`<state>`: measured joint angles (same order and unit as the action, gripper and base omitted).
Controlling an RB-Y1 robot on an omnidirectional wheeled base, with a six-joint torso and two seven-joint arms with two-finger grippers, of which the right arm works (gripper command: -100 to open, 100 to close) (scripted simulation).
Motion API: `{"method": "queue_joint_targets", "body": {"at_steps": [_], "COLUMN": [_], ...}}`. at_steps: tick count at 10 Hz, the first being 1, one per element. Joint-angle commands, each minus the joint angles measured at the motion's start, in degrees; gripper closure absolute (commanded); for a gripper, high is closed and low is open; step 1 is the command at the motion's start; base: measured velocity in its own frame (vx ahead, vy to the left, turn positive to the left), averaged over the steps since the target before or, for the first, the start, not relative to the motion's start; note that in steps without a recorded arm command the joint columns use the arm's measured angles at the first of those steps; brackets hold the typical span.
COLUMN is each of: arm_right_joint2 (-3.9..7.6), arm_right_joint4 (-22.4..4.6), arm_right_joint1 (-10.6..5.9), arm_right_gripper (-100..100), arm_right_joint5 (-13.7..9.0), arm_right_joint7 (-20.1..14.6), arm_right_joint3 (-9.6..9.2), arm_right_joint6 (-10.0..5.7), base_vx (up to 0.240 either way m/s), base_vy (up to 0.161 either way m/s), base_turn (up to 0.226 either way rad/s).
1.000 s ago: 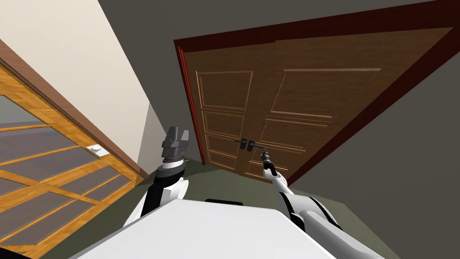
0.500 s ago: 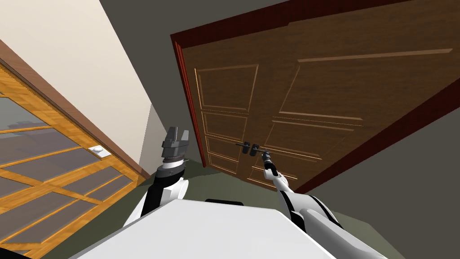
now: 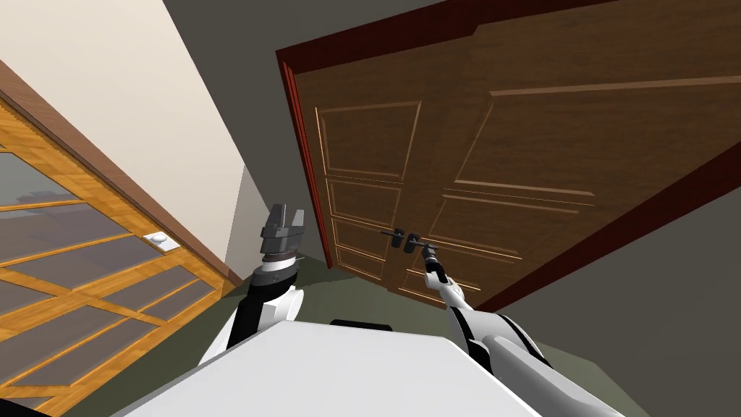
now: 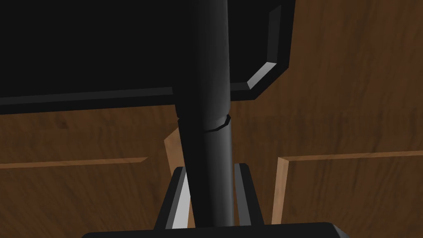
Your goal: Pull the door open
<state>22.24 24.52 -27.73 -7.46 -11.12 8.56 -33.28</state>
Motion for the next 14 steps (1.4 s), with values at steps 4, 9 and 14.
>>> {"method": "queue_joint_targets", "body": {"at_steps": [4,9,14], "arm_right_joint2": [0.86,1.39,1.32], "arm_right_joint4": [-0.08,0.54,1.20], "arm_right_joint1": [0.62,0.75,0.53], "arm_right_gripper": [100,100,100], "arm_right_joint5": [0.34,1.88,3.27], "arm_right_joint7": [-1.26,-4.93,-7.92], "arm_right_joint3": [-0.75,-4.13,-7.17], "arm_right_joint6": [-0.19,-1.00,-1.69], "base_vx": [-0.075,-0.197,-0.150], "base_vy": [-0.021,-0.067,-0.083], "base_turn": [0.033,0.125,0.109]}}
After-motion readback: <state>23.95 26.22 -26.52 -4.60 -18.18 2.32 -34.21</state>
